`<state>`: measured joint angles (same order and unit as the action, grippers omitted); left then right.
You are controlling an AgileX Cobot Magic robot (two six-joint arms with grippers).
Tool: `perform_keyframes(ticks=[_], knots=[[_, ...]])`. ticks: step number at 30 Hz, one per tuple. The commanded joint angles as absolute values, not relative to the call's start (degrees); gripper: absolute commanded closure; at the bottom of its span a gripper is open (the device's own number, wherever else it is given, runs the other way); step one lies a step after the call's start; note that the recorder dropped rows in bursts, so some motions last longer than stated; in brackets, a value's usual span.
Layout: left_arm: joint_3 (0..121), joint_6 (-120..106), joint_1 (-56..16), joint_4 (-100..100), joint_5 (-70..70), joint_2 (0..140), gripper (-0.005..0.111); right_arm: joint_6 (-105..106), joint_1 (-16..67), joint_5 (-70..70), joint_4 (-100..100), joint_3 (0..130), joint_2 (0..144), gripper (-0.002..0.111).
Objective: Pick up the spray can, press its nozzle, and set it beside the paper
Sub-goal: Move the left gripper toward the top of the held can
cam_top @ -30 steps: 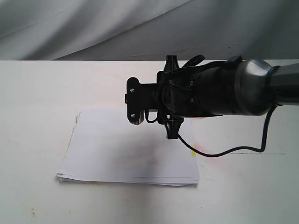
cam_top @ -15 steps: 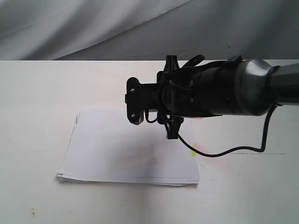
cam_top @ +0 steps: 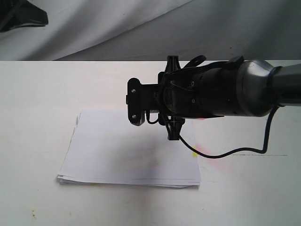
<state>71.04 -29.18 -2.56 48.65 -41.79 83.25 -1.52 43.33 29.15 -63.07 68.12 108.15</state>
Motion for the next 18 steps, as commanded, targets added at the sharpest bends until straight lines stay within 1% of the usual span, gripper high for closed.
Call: perform_keyframes(ticks=[1,3,5,15,18], knots=[[72.8,-45.1,5.8,68.0,-58.1,92.1,0.107,-1.8,43.6,28.9,-64.3,68.8,107.6,0.108],[71.8,-49.7,7.4,71.1,-62.9,94.9,0.107,-1.8,43.6,28.9,-64.0,68.8,107.6,0.108],[69.6,-54.5,7.5,73.5,-65.6,96.5,0.107,-1.8,43.6,29.1,-63.8,68.8,107.6,0.108],[52.1,-79.8,6.7,92.1,-64.1,98.1,0.107,-1.8,43.6,29.1,-63.8,68.8,107.6,0.108],[48.9,-87.5,6.7,93.8,-67.3,100.4,0.107,-1.8,43.6,29.1,-63.8,68.8,107.6,0.108]])
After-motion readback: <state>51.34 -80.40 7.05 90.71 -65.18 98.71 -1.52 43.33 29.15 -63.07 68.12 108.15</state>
